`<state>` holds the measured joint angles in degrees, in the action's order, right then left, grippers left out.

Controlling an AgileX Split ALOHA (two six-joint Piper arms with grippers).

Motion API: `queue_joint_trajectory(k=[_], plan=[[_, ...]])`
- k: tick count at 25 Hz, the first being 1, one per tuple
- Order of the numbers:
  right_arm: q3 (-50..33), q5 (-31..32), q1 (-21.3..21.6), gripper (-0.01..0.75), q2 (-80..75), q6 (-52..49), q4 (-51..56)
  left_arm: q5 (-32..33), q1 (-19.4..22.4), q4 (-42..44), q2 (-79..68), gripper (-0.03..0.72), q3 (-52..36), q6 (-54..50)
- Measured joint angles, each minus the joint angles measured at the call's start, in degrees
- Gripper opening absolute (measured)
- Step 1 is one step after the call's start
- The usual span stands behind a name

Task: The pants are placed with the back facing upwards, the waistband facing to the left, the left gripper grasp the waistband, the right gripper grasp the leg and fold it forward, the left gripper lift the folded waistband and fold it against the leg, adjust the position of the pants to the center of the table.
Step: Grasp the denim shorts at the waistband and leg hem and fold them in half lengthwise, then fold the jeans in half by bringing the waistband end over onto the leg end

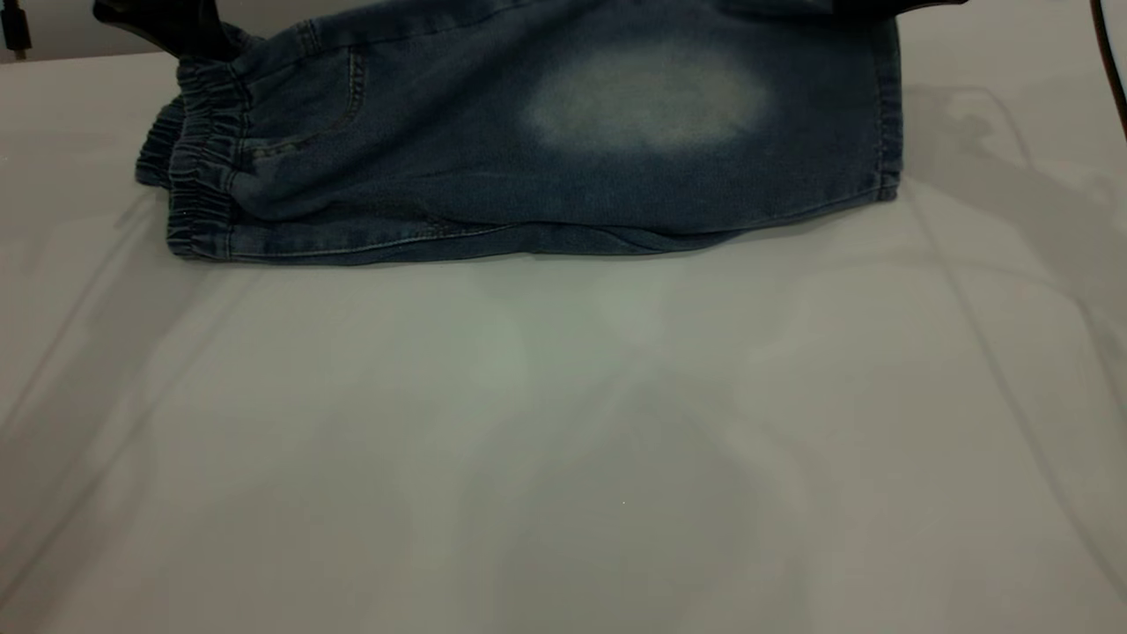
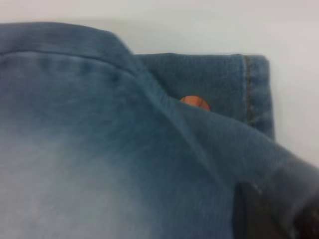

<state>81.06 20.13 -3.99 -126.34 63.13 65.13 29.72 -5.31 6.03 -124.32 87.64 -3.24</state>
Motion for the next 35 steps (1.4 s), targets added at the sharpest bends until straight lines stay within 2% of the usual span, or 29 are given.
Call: queue_joint_trajectory(k=[4,8,11,16,23,26,29,32,35], plan=[[0.0,0.3,0.0,0.323,0.5,0.0,-0.1,0.1,0.0,-0.2,0.0,0.458,0.0,-0.1],[0.0,3.1,0.0,0.437,2.7,-1.7,-0.3,4.6,0.0,-0.1,1.5,0.587,1.3,-1.7],[0.8,5.6,-0.1,0.468,4.8,-1.7,-0.9,9.2,0.1,1.7,3.7,0.601,3.0,-2.0],[2.8,11.0,-0.1,0.475,6.6,-5.7,-4.7,16.1,0.1,3.0,5.2,0.582,2.8,-2.2],[8.1,17.3,-0.1,0.476,6.5,-19.6,-19.9,21.1,0.1,2.0,8.5,0.575,2.8,-2.0],[12.1,21.3,-0.1,0.475,7.1,-27.4,-27.2,23.2,0.4,-0.3,11.9,0.573,2.8,1.1],[16.9,25.7,-0.1,0.475,8.0,-35.1,-35.1,24.4,3.2,-4.7,15.2,0.573,2.8,5.6],[20.9,30.3,-0.1,0.475,8.1,-40.2,-40.8,25.6,7.9,-12.5,16.7,0.572,2.9,11.4],[22.8,32.2,-0.1,0.475,8.1,-42.0,-42.3,26.2,13.6,-21.4,15.3,0.573,2.8,18.3]])
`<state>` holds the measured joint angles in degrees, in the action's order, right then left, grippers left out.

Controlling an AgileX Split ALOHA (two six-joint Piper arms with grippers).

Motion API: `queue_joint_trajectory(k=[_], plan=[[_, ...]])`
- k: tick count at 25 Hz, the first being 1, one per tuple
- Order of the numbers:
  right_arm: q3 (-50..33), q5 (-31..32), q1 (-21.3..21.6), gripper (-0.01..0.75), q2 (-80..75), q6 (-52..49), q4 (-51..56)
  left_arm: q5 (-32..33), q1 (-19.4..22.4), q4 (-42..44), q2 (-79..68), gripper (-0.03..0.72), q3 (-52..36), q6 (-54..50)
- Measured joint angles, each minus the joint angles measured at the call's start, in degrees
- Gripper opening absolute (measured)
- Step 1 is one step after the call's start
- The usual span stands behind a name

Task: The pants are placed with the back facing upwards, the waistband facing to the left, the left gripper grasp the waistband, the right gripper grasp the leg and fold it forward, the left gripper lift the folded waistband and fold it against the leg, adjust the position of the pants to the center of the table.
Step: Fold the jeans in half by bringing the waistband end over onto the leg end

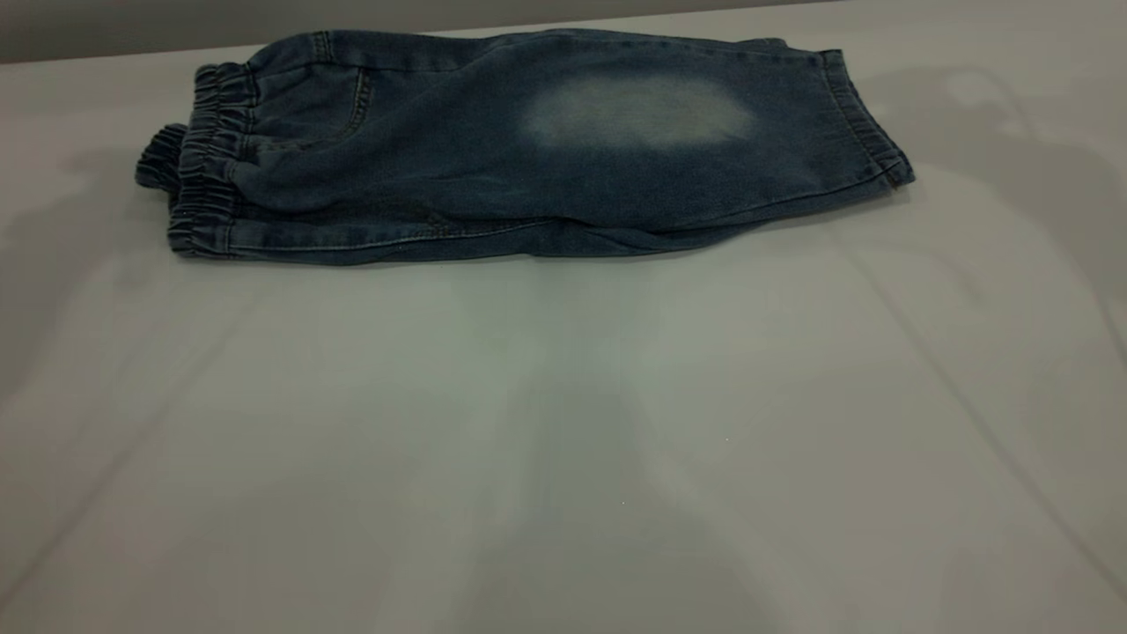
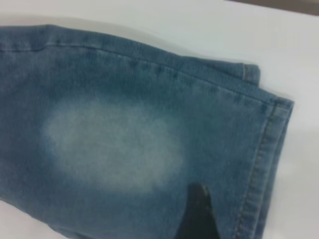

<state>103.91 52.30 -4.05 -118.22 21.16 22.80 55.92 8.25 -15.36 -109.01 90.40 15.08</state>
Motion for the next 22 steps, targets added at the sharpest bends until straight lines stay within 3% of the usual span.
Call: queue_joint_trajectory(k=[3,6,15,22], plan=[[0.0,-0.1,-0.6,0.475,0.0,-0.1,1.2,0.5,4.5,-9.2,-2.1,0.573,0.0,7.4],[0.0,-0.8,-2.6,0.475,0.0,-0.1,2.5,0.1,6.5,-16.1,-5.0,0.573,0.0,13.0],[0.0,-5.1,-9.1,0.475,-0.1,-0.2,2.5,-1.3,6.5,-19.6,-13.5,0.573,0.0,15.4],[0.0,-4.9,-9.7,0.475,-0.9,-0.6,2.6,-2.6,6.5,-25.3,-17.1,0.573,0.0,20.5]])
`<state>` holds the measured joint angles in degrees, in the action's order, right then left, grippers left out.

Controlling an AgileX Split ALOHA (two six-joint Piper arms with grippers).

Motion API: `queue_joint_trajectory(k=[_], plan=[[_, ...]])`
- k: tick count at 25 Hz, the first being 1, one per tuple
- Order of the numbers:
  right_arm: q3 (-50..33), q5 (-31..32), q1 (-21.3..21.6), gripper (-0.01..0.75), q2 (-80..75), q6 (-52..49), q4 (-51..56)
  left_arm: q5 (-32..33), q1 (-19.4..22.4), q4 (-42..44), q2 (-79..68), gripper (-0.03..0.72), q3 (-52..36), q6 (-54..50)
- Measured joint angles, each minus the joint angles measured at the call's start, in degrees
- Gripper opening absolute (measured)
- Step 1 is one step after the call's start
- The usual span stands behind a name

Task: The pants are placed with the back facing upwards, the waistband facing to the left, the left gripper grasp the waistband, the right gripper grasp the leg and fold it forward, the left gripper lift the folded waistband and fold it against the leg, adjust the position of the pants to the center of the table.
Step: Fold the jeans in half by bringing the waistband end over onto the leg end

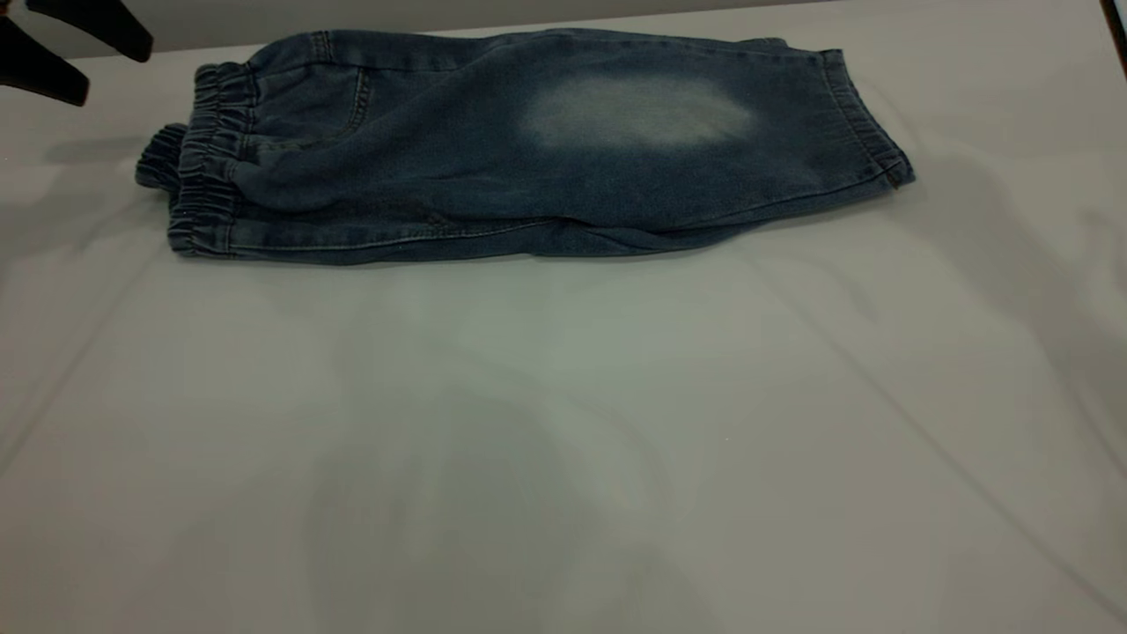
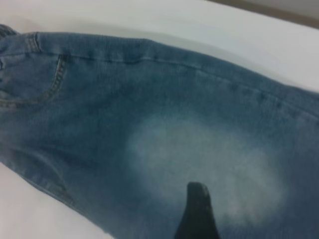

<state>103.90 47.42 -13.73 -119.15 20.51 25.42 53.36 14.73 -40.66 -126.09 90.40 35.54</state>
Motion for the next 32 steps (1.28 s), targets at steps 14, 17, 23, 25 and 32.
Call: queue_joint_trajectory(k=[14,17,23,25,32], plan=[[0.0,0.0,0.0,0.475,-0.2,0.1,0.0,-2.2,-0.2,-4.1,-4.5,0.573,0.0,3.9],[0.0,0.0,0.0,0.475,-0.2,0.6,0.0,-3.7,-0.8,-6.6,-5.3,0.573,0.0,5.8],[0.0,0.0,0.0,0.475,-0.2,0.6,-0.2,-4.0,-2.9,-6.1,-8.1,0.573,0.0,5.8],[0.0,0.0,0.0,0.475,-0.2,0.6,-0.3,-4.2,-3.6,-6.4,-8.6,0.573,0.0,5.8],[0.0,-2.8,-0.3,0.475,-0.5,1.5,0.4,-5.1,-4.7,-9.4,-8.7,0.521,0.0,5.9]])
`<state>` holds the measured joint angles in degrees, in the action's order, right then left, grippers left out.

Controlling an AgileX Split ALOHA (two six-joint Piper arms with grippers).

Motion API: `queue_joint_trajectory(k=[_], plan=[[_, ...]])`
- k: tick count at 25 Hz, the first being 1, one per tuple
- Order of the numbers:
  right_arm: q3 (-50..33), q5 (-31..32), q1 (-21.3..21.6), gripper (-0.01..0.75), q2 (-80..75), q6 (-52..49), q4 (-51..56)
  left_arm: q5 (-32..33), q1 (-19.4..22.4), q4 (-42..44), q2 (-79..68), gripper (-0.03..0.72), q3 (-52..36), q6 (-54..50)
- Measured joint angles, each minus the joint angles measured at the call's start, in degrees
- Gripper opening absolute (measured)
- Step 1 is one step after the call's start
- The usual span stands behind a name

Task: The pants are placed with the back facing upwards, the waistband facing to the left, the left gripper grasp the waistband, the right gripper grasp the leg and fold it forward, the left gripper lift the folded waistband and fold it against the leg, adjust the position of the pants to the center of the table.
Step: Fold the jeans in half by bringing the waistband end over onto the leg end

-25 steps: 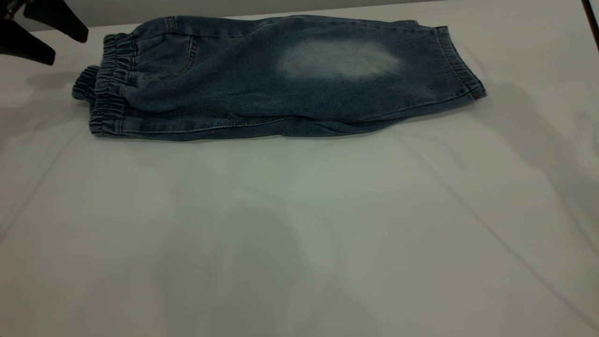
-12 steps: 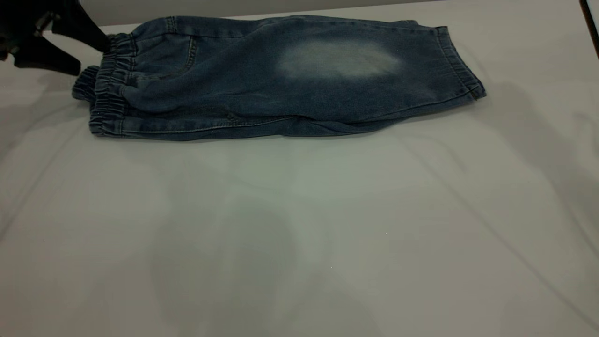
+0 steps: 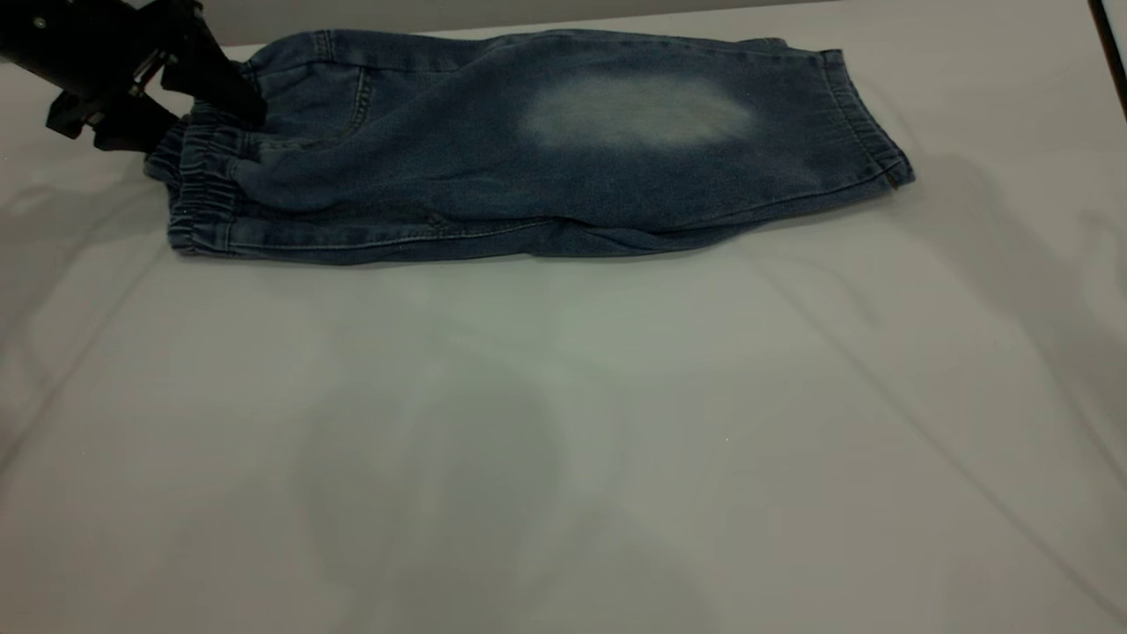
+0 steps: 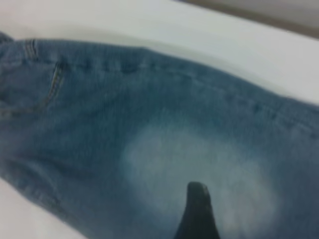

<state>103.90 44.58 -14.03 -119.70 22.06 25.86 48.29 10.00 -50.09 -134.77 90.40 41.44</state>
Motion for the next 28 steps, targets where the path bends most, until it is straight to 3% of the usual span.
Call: queue_joint_trajectory(k=[7,12,19,28], plan=[[0.0,-8.0,-3.0,0.475,-4.9,5.7,5.5,0.3,0.0,-0.9,0.0,0.272,0.0,-0.1],[0.0,-9.6,-5.8,0.475,-9.5,7.8,5.7,0.8,0.0,-1.1,0.1,0.1,0.0,-0.1],[0.0,-7.6,-11.3,0.475,-12.2,12.8,0.9,1.7,0.0,-4.2,0.1,0.08,0.0,0.0],[2.9,-7.6,-12.3,0.475,-17.0,3.2,-14.2,4.1,0.0,-4.5,0.1,0.08,0.0,0.1]])
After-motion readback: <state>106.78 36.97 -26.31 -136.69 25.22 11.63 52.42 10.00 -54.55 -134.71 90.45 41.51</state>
